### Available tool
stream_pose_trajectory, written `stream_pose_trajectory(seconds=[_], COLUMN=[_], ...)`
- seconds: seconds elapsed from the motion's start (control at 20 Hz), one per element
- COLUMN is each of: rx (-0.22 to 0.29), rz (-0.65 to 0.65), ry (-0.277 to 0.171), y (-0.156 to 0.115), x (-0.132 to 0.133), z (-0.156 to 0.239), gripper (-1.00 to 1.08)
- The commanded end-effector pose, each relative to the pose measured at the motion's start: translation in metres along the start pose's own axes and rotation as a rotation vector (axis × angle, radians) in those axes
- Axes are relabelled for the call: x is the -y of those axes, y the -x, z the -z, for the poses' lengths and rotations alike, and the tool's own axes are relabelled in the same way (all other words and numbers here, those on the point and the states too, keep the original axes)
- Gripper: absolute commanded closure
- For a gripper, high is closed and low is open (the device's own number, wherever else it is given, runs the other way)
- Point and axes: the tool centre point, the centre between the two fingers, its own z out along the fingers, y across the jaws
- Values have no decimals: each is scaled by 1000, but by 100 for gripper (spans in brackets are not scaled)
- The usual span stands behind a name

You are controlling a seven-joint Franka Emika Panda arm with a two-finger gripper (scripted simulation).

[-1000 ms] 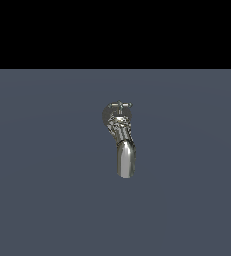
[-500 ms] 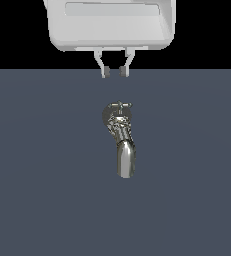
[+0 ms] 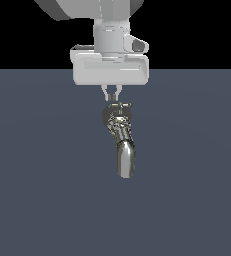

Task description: Turn on the faucet by rotating a designated handle.

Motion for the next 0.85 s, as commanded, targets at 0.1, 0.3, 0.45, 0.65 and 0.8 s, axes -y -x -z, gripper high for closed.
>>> stream_pose_trajectory(seconds=[0.1, 0.3, 0.45, 0.65, 0.8], rx=[-12, -114, -150, -198, -199], rz=[-106, -387, -559, -858, -763], ry=[-44, -23, -33, -66, -103], y=[-6, -46, -31, -17, -49], x=[-4, -124, -162, -224, -158], z=[-39, -46, -35, -37, -41], gripper=[37, 37, 87, 93, 44])
